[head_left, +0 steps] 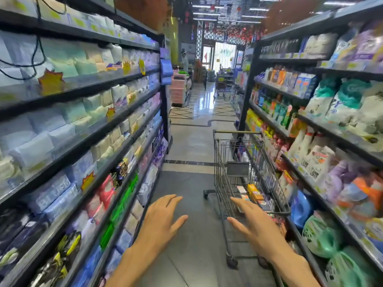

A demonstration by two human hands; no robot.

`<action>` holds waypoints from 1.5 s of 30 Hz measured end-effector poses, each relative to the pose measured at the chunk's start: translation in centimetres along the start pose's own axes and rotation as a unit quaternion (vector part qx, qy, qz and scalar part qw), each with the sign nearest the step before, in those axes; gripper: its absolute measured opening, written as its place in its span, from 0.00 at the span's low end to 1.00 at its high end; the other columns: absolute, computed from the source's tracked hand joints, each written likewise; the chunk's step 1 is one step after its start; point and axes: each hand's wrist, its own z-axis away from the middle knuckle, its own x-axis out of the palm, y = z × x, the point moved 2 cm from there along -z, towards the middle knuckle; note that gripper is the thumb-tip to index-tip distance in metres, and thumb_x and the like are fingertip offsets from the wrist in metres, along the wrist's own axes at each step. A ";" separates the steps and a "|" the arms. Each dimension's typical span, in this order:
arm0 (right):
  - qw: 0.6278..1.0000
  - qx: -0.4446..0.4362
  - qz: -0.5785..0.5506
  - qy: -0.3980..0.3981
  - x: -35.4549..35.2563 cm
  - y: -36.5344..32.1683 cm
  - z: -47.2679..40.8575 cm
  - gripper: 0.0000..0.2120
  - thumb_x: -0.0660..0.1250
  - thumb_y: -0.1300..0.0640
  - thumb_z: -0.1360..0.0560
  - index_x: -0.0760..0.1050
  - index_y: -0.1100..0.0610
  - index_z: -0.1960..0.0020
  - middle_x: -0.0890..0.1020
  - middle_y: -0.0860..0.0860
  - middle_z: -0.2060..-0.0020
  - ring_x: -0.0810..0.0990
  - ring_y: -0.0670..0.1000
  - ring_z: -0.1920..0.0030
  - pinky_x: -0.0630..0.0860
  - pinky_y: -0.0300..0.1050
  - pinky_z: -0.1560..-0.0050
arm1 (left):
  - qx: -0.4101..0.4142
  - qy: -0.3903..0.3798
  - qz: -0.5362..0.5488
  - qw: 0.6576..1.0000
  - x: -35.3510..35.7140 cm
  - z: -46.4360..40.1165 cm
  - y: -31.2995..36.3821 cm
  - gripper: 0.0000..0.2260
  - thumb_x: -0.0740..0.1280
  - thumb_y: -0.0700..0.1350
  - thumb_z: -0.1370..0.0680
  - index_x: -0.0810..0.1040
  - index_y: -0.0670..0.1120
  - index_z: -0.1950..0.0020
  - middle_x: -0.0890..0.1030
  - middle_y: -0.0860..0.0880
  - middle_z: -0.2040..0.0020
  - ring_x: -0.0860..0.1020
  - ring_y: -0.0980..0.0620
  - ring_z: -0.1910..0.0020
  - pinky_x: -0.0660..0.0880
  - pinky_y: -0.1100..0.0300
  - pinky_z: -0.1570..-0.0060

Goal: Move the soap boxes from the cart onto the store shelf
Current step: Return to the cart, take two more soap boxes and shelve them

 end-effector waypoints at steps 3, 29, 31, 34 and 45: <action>1.000 0.007 0.000 -0.001 0.6 3.1 -7.7 0.29 0.62 0.37 0.23 0.63 0.45 0.25 0.71 0.40 0.30 0.70 0.42 0.31 0.70 0.41 0.32 | -0.010 -0.013 0.010 1.000 1.6 -6.8 -2.1 0.32 0.52 0.69 0.23 0.70 0.52 0.26 0.73 0.54 0.29 0.71 0.53 0.29 0.69 0.56 0.30; 0.930 0.352 0.098 0.043 3.0 28.7 -47.2 0.30 0.61 0.35 0.23 0.58 0.41 0.24 0.68 0.39 0.27 0.68 0.45 0.29 0.73 0.47 0.35 | 0.292 -0.193 0.097 0.932 23.6 -68.5 -6.4 0.35 0.46 0.73 0.23 0.64 0.55 0.23 0.70 0.56 0.27 0.68 0.53 0.27 0.70 0.51 0.31; 0.913 0.394 0.090 0.047 3.3 31.8 -47.4 0.31 0.59 0.33 0.23 0.56 0.39 0.24 0.68 0.40 0.27 0.70 0.46 0.30 0.74 0.49 0.35 | 0.330 -0.210 0.096 0.915 26.4 -71.6 -4.2 0.36 0.47 0.72 0.23 0.65 0.53 0.23 0.70 0.55 0.26 0.69 0.52 0.27 0.70 0.53 0.30; 0.891 0.440 0.089 0.060 3.8 36.4 -47.8 0.30 0.59 0.33 0.23 0.55 0.37 0.24 0.67 0.39 0.27 0.70 0.45 0.30 0.74 0.47 0.36 | 0.372 -0.232 0.107 0.892 30.8 -75.7 -0.5 0.36 0.48 0.71 0.23 0.65 0.52 0.22 0.70 0.53 0.26 0.69 0.52 0.27 0.69 0.55 0.30; 0.800 0.597 0.029 0.059 8.6 51.1 -50.2 0.30 0.63 0.39 0.22 0.62 0.45 0.23 0.74 0.49 0.30 0.75 0.52 0.33 0.72 0.49 0.36 | 0.419 -0.386 0.074 0.819 51.1 -86.0 6.3 0.28 0.58 0.64 0.19 0.67 0.50 0.24 0.74 0.50 0.31 0.73 0.47 0.33 0.73 0.53 0.37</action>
